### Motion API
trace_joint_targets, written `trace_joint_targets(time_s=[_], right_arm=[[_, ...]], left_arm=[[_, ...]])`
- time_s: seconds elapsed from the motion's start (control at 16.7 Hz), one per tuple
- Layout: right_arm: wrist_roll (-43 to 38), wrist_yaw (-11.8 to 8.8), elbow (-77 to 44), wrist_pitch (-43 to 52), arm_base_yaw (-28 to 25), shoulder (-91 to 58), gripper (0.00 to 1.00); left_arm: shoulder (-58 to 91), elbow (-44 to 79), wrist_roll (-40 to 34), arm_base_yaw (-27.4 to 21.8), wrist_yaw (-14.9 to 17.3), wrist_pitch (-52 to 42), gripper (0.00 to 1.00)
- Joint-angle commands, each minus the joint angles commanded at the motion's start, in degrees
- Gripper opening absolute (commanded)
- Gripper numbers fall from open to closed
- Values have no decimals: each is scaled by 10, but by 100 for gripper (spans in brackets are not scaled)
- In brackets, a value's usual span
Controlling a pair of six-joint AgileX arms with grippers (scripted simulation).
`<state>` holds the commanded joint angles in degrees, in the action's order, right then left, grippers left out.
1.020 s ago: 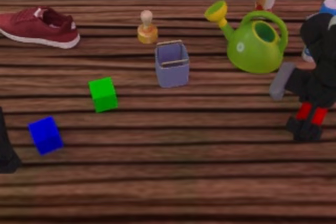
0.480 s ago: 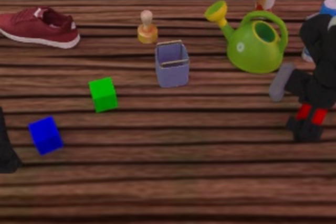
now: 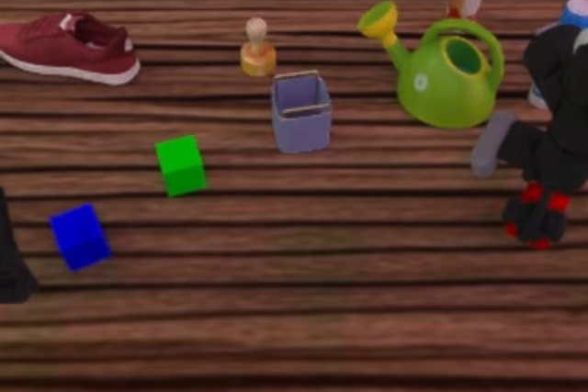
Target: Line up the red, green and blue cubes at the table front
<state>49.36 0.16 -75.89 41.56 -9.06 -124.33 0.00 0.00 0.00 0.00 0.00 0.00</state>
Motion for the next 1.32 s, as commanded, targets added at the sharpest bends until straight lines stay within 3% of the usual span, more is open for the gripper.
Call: trace_joint_targets(time_s=[0.48, 0.9, 1.32], right_arm=[[-6, -6, -9, 27, -2, 23, 0], [-6, -6, -73, 152, -5, 82, 0], [-13, -6, -92, 163, -23, 72, 0]], left_arm=[[0, 0, 0, 0, 0, 0, 100], [0, 0, 0, 0, 0, 0, 100], [0, 0, 0, 0, 0, 0, 100]])
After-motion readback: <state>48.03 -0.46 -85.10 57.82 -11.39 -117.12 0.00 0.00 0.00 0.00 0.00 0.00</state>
